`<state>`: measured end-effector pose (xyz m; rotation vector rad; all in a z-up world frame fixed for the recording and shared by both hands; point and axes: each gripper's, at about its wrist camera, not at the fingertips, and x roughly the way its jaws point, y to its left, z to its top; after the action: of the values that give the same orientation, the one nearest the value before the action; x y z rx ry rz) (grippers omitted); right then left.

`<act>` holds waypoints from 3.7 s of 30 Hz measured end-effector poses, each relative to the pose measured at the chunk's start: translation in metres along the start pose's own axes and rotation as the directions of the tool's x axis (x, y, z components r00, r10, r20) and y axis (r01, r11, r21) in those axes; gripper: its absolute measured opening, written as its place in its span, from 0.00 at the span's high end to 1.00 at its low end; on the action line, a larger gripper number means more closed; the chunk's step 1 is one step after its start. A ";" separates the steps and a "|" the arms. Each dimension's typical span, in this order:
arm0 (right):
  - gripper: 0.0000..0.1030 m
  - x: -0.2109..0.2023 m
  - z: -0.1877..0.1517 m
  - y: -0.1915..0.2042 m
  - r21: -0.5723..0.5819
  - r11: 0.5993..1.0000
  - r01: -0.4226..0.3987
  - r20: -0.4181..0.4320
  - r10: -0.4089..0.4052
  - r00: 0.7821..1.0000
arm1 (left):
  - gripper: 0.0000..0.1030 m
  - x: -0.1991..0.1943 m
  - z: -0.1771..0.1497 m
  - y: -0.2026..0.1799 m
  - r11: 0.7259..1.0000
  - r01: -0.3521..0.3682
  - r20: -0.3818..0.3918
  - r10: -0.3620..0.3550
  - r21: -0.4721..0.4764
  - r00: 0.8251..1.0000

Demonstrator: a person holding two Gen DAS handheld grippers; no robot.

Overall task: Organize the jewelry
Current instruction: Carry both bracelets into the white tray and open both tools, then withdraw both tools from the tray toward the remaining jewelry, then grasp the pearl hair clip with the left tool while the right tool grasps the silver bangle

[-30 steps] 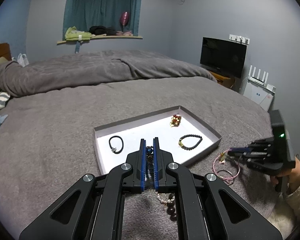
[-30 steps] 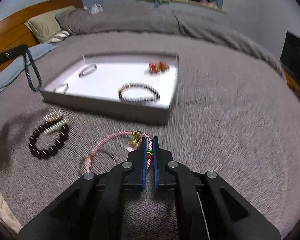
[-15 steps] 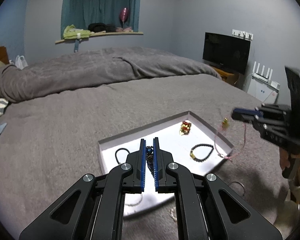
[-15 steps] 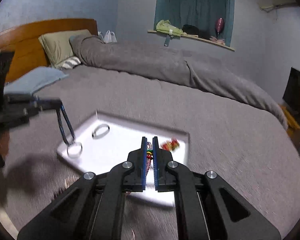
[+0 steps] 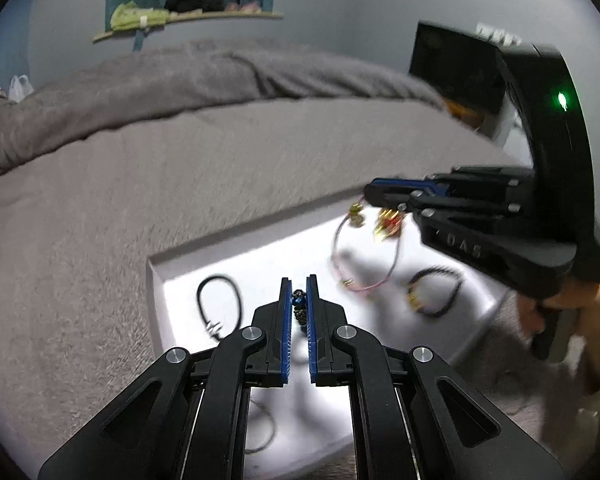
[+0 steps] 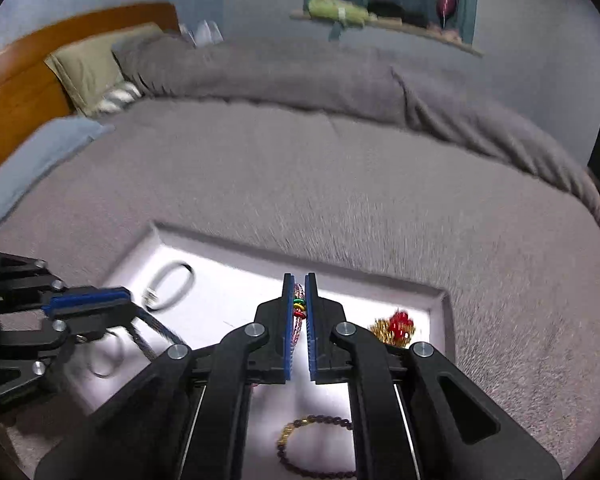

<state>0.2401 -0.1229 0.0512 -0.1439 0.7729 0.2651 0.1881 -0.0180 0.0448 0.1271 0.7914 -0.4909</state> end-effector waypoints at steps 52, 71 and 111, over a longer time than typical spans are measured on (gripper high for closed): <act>0.05 -0.168 -0.170 -0.023 0.259 0.961 0.100 0.263 -0.170 0.950 | 0.09 -0.074 -0.113 -0.063 0.964 -0.216 0.108 0.234 -0.157 0.966; 0.05 -0.146 -0.194 -0.020 0.224 0.970 0.098 0.142 -0.132 0.981 | 0.09 -0.067 -0.126 -0.081 0.968 -0.225 0.088 0.236 -0.113 0.968; 0.23 -0.117 -0.200 0.003 0.121 0.992 -0.031 0.026 0.028 0.999 | 0.49 -0.024 -0.113 -0.046 0.982 0.087 -0.025 -0.093 -0.168 0.995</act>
<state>0.0255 -0.1867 -0.0083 -0.0146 0.7653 0.2473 0.0784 -0.0166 -0.0141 -0.0568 0.8698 -0.5067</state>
